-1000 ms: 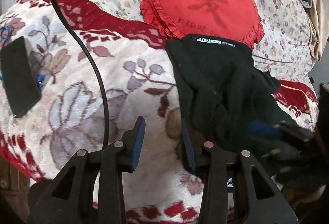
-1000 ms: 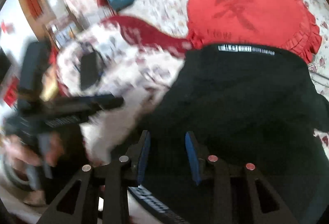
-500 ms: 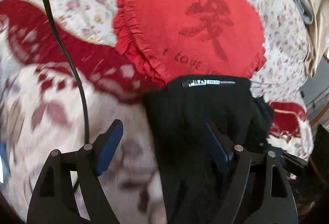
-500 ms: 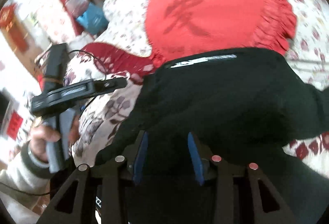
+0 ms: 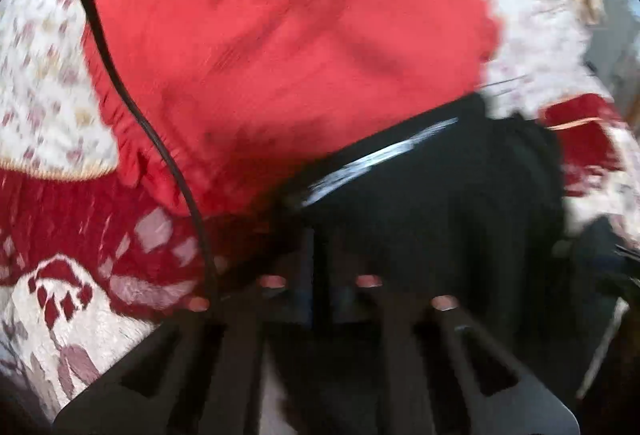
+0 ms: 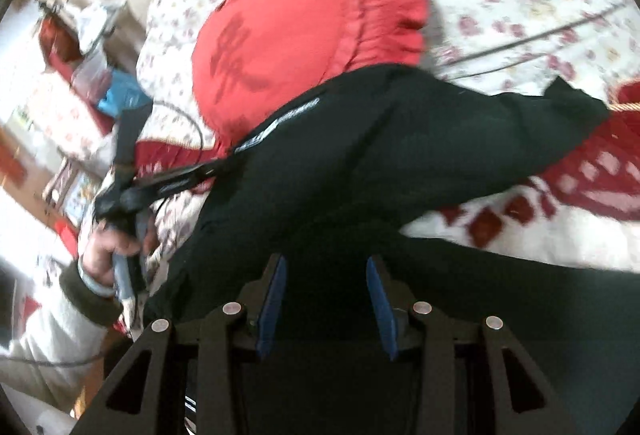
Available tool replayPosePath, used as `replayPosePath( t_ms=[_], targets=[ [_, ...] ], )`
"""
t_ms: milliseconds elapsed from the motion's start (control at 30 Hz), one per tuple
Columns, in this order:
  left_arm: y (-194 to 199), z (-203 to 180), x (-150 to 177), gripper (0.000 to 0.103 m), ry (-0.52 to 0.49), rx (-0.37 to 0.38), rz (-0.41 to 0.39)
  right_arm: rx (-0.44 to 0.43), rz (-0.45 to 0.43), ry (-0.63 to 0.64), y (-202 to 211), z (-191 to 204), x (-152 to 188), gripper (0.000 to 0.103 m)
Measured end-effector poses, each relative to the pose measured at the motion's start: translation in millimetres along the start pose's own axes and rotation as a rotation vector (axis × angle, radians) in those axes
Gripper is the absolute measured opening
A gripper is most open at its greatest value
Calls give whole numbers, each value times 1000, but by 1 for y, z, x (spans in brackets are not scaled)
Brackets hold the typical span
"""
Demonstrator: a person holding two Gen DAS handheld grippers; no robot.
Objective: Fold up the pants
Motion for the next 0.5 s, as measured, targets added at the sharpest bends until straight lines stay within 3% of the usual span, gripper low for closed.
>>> replayPosePath(
  t_ms=[167, 200, 267, 433, 467, 500],
  targets=[
    [90, -55, 19, 2, -194, 85, -178, 24, -82, -52, 34, -11, -3, 41],
    [104, -68, 30, 2, -257, 75, -192, 29, -97, -61, 39, -12, -3, 41],
    [110, -74, 35, 2, -283, 27, -188, 18, -127, -97, 51, -16, -2, 45],
    [109, -29, 30, 2, -57, -8, -186, -12, -136, -107, 60, -11, 1, 50],
    [104, -17, 27, 6, -19, -6, -183, -11, -129, -102, 60, -10, 2, 50],
    [98, -11, 27, 18, -4, -13, -175, -10, -119, -97, 58, -9, 3, 50]
  ],
)
Point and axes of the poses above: each gripper's, at about its wrist camera, not at the fingertips, and y roughly against the way its jaws point, z to its left, x to its underside, the point moved 1 cm from there along -y, roughly the way its jaws point, and after that the axes turned 2 degrees about y, right-handed, at the moved point
